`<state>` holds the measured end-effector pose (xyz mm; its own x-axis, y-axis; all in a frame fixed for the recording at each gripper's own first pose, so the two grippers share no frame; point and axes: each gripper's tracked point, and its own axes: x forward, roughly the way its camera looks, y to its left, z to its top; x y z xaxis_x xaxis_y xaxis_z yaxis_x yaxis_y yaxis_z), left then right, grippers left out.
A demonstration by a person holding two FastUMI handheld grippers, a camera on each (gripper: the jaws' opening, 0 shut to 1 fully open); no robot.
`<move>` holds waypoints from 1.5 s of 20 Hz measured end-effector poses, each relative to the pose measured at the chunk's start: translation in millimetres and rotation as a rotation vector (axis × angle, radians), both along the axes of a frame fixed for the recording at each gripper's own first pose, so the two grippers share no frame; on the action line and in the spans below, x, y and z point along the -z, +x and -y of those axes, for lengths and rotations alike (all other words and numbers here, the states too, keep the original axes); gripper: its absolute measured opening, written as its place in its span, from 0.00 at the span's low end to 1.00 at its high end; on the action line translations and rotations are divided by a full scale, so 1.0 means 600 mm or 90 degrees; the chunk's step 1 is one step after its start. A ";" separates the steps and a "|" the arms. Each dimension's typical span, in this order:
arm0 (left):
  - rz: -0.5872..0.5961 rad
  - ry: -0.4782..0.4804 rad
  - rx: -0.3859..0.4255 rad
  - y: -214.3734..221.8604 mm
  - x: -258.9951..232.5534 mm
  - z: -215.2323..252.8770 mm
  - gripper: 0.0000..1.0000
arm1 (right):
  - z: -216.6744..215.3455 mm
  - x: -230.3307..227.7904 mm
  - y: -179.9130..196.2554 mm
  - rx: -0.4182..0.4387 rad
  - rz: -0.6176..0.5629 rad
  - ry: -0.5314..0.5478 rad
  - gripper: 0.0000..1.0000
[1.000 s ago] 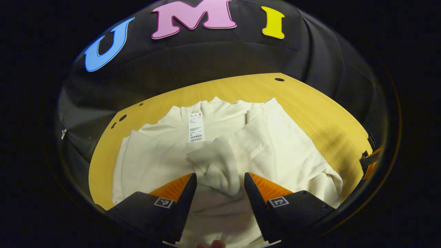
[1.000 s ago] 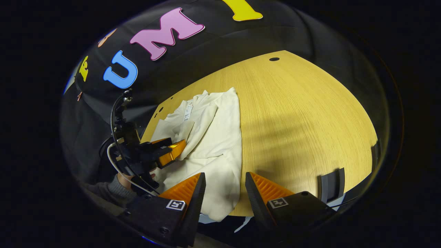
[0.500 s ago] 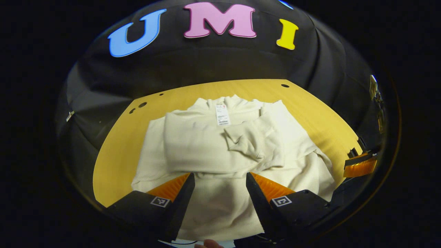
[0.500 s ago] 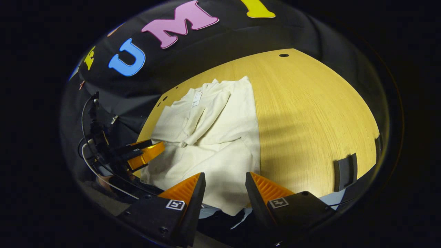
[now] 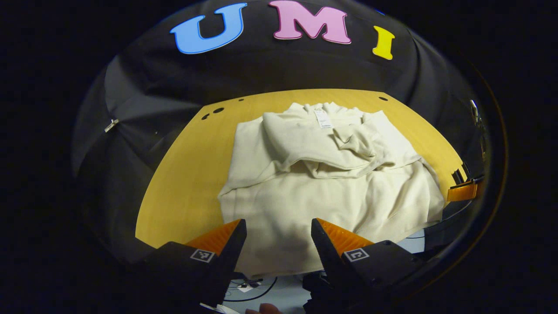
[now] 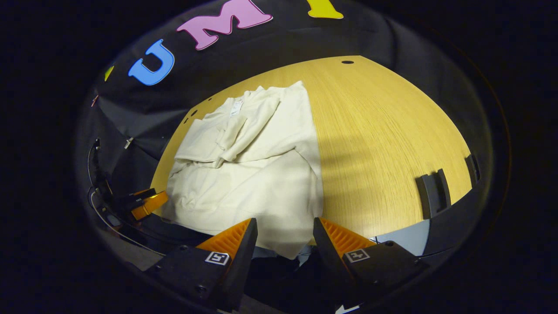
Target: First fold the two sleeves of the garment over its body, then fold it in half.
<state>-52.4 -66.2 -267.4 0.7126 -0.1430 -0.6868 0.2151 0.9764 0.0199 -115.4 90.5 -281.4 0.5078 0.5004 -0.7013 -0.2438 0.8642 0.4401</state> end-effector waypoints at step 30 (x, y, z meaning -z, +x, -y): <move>-0.107 -0.066 0.008 -0.022 0.082 -0.004 0.07 | -0.081 0.041 0.002 -0.039 0.019 -0.063 0.14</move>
<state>-65.7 -63.8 -316.8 0.5871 -0.2270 -0.7770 0.2184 0.9687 -0.1179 -114.3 139.1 -306.0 0.4999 0.4607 -0.7334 -0.3100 0.8859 0.3452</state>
